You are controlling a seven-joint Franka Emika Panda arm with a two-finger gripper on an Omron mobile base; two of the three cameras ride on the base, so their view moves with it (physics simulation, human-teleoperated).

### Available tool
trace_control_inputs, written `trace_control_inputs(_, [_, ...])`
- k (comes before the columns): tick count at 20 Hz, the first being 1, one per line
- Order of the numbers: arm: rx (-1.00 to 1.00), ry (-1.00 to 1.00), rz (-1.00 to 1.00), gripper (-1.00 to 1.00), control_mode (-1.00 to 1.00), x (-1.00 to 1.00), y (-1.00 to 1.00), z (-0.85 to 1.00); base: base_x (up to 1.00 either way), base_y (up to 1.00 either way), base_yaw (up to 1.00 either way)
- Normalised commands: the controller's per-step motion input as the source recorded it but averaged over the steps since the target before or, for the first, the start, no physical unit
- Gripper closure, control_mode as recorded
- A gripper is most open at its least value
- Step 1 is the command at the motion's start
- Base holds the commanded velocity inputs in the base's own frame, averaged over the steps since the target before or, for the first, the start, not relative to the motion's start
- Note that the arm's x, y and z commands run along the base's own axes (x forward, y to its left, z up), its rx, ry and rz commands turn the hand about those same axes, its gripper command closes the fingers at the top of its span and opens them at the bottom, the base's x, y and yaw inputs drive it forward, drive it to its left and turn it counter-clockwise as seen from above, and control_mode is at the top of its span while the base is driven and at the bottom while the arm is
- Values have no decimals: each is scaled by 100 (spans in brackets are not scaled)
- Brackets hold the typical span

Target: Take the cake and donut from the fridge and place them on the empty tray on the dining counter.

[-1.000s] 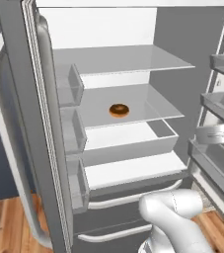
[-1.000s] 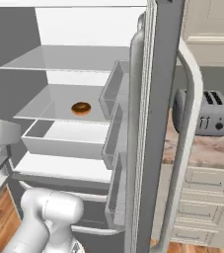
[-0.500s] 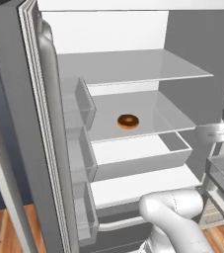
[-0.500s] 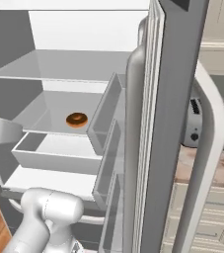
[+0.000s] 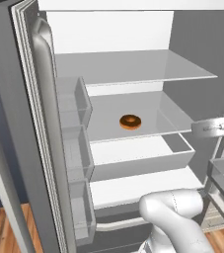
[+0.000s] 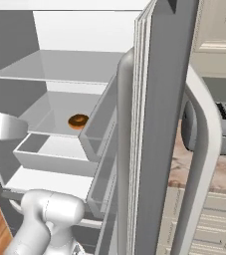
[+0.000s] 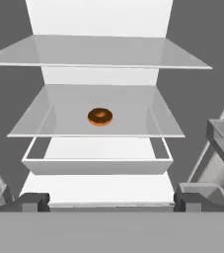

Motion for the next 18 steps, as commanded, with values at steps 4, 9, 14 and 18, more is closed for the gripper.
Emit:
trace_control_inputs(4, [7, 0, 1, -100, -100, 90, 8, -41, 0, 0, 0])
trace_control_inputs(9, [2, 0, -2, -100, -100, 70, 3, -53, 0, 0, 0])
trace_control_inputs(14, [7, 1, -2, -100, -100, 68, 0, -46, 0, 0, 0])
trace_control_inputs(18, [8, 0, 0, -100, -100, 76, 0, -39, 0, 0, 0])
